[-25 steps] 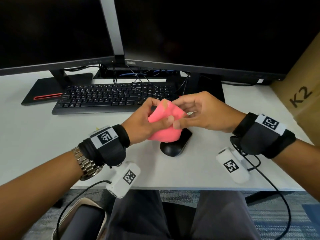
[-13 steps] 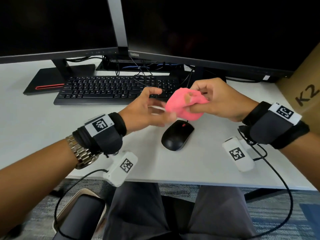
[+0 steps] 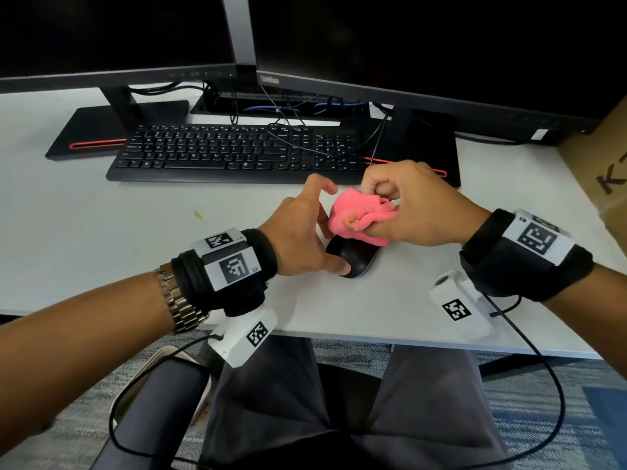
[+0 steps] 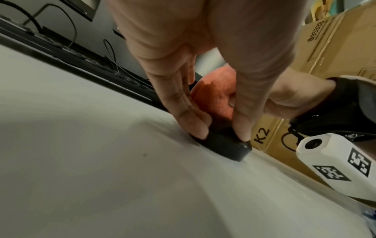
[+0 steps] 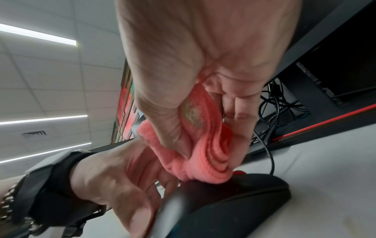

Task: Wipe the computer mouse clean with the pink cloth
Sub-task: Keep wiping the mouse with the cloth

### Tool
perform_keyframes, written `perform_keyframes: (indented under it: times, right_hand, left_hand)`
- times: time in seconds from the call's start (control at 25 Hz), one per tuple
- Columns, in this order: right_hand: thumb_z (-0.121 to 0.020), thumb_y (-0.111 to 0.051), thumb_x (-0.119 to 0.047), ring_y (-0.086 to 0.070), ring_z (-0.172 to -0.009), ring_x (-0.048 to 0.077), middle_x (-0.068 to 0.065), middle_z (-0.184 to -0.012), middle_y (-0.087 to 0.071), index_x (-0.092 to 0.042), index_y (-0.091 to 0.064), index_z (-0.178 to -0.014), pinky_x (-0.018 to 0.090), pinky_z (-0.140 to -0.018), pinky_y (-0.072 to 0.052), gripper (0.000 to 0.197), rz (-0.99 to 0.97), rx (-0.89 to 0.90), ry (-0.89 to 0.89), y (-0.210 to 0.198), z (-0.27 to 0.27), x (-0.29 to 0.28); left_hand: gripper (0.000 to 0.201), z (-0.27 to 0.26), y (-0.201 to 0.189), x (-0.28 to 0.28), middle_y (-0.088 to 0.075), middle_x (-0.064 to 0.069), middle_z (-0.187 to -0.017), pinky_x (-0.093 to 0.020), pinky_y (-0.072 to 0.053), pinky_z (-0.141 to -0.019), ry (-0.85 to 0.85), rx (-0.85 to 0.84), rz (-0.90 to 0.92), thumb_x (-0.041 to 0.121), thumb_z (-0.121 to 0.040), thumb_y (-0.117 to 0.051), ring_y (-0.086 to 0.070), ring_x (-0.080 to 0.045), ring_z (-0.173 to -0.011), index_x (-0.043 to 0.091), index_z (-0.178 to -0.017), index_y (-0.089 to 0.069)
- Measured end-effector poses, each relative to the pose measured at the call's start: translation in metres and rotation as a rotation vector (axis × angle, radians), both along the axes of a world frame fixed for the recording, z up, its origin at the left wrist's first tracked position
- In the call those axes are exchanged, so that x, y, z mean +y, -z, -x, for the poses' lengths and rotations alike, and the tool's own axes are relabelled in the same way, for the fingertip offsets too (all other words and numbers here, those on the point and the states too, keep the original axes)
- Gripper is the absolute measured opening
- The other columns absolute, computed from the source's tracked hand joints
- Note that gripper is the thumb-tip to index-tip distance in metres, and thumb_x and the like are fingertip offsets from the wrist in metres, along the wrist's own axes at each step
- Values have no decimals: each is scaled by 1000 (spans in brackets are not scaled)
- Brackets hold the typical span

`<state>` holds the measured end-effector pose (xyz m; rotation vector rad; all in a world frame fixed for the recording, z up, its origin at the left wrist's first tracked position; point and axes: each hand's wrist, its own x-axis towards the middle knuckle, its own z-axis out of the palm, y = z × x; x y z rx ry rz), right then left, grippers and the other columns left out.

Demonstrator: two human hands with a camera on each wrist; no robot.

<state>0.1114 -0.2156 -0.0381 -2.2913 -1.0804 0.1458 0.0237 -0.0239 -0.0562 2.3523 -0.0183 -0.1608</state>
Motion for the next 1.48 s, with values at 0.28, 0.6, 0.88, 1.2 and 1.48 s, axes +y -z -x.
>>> perform_keyframes:
  times: [0.28,0.6,0.88,1.2,1.48]
  right_hand:
    - [-76,-87,-15,-63,-63,36,13,-67,-72,-10,-62,-81,31,-70,-56,26,8,107,-90,-3,7,-5]
    - [-74,-90,-19,-62,-64,37,13,-64,-72,-7,-62,-81,12,-72,-48,31,-9,58,4,-2,0,-16]
    - [-75,-87,-14,-62,-63,38,16,-66,-70,-8,-62,-81,23,-60,-50,27,29,72,-115,-7,9,-8]
    - [-76,-87,-16,-57,-63,39,13,-63,-69,-7,-60,-80,13,-70,-47,29,8,58,-11,-4,1,-18]
    - [-77,-86,-12,-59,-59,30,14,-67,-71,-8,-61,-81,35,-64,-52,26,-2,99,-84,-11,10,-14]
  left_hand:
    - [107,3,-1,-10,-66,-3,-93,-35,-60,-65,0,69,-54,34,-52,-94,-69,-21,-67,24,-133,-25]
    - [107,-4,3,-12,-70,-1,-86,-29,-54,-64,19,30,-115,46,-51,-89,-65,-14,-74,29,-132,-22]
    - [109,-7,-1,-13,-61,-4,-94,-25,-44,-58,16,47,-157,48,-46,-89,-61,-17,-77,26,-131,-26]
    - [99,-5,-1,-14,-70,-2,-85,-26,-51,-54,31,76,-132,43,-53,-88,-67,-14,-59,27,-129,-26]
    - [107,-8,-5,-12,-64,1,-83,-27,-48,-60,69,28,-191,49,-48,-90,-61,-11,-73,26,-131,-26]
